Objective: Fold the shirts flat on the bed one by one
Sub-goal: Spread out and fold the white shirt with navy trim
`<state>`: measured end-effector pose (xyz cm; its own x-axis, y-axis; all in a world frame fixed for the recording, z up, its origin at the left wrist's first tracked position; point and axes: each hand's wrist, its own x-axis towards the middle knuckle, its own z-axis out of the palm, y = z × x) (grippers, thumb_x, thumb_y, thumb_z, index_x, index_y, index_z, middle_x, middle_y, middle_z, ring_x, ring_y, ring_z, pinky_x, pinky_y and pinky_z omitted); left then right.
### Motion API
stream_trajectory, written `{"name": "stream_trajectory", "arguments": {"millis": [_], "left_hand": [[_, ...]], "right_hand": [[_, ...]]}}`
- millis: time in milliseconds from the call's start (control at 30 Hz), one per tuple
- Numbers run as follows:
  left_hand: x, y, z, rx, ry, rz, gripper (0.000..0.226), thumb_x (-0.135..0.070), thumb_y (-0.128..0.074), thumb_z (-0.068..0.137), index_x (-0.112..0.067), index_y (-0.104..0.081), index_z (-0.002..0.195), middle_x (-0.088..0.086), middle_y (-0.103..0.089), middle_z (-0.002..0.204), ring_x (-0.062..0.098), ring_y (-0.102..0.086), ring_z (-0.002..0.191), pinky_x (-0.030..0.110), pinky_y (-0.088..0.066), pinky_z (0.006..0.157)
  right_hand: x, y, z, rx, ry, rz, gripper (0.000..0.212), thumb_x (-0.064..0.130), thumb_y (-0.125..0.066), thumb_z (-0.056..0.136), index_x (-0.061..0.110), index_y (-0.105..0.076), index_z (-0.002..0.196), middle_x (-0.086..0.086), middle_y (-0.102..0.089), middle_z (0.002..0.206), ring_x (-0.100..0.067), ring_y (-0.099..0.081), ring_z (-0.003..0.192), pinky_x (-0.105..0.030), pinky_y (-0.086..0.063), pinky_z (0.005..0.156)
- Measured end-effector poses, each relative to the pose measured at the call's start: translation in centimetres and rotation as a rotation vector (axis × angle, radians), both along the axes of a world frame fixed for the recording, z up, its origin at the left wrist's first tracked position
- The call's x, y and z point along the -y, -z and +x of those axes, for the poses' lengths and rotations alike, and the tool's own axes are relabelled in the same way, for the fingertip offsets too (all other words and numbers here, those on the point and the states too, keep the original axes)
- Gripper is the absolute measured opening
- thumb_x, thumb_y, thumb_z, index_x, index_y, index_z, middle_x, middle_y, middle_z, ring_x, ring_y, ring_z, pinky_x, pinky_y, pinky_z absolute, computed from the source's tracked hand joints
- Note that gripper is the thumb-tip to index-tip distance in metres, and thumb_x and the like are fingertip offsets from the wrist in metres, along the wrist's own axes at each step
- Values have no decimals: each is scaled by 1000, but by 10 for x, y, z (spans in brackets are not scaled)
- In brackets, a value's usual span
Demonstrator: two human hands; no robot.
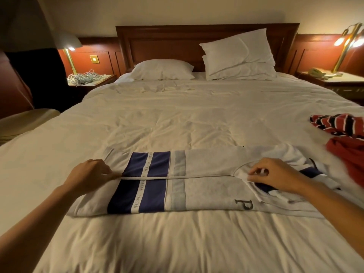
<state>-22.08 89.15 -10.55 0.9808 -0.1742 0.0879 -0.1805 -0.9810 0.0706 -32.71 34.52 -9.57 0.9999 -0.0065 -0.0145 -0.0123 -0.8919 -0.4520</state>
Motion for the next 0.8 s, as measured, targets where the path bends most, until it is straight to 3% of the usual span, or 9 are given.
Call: {"name": "stream_trajectory", "arguments": {"millis": [67, 133, 233, 333, 433, 500, 633, 800], "left_hand": [[11, 0, 7, 120, -46, 9, 47, -70, -47, 89, -33, -73, 79, -7, -69, 104, 20, -60, 100, 41, -42, 88], [31, 0, 13, 205, -6, -47, 45, -66, -47, 92, -31, -75, 96, -1, -66, 120, 24, -58, 111, 45, -40, 94], [77, 2, 22, 47, 85, -41, 61, -66, -40, 95, -29, -55, 140, 4, -46, 152, 27, -43, 136, 45, -35, 112], [125, 22, 31, -151, 133, -57, 71, -69, -29, 97, -32, -25, 157, 3, -16, 166, 25, -19, 151, 45, -18, 122], [131, 49, 37, -298, 151, 33, 71, -72, -15, 95, -42, 0, 158, -2, 8, 167, 24, 4, 154, 49, -3, 124], [109, 59, 42, -292, 63, 23, 74, -80, -10, 89, -49, 7, 155, -9, 13, 166, 17, 10, 153, 47, 3, 123], [55, 64, 54, -177, -98, 85, 93, -90, 6, 71, -49, 9, 154, -8, 15, 165, 17, 10, 153, 41, 7, 122], [49, 69, 58, -117, -171, 122, 97, -91, 12, 70, -45, 8, 155, 0, 18, 166, 20, 19, 152, 47, 14, 121]], "right_hand": [[-11, 5, 9, 68, 30, -33, 28, 65, -64, 79, 39, -71, 90, 16, -60, 103, -6, -60, 94, -33, -51, 87], [-34, 11, 26, 173, 20, -38, 29, 54, -60, 89, 32, -73, 103, 14, -60, 116, -12, -58, 109, -38, -46, 97], [-84, 23, 59, 172, -21, -30, 39, 42, -50, 101, 22, -63, 132, 0, -51, 144, -20, -45, 135, -35, -32, 113], [-127, 40, 91, 35, 14, -133, 53, 45, -30, 106, 25, -31, 155, -4, -21, 164, -26, -16, 150, -39, -12, 121], [-133, 60, 101, -57, 44, -317, 58, 49, -17, 105, 30, -6, 159, 0, 0, 167, -28, 1, 152, -45, -5, 123], [-129, 75, 97, -78, 49, -351, 60, 55, -10, 103, 35, 6, 158, 3, 12, 166, -26, 10, 152, -47, 3, 123], [-127, 88, 95, -53, 110, -370, 65, 66, -5, 97, 43, 14, 154, 1, 21, 164, -26, 17, 151, -47, 11, 122], [-134, 85, 93, -84, 179, -373, 67, 70, -3, 94, 43, 16, 153, -13, 19, 164, -36, 14, 151, -50, 9, 122]]}}
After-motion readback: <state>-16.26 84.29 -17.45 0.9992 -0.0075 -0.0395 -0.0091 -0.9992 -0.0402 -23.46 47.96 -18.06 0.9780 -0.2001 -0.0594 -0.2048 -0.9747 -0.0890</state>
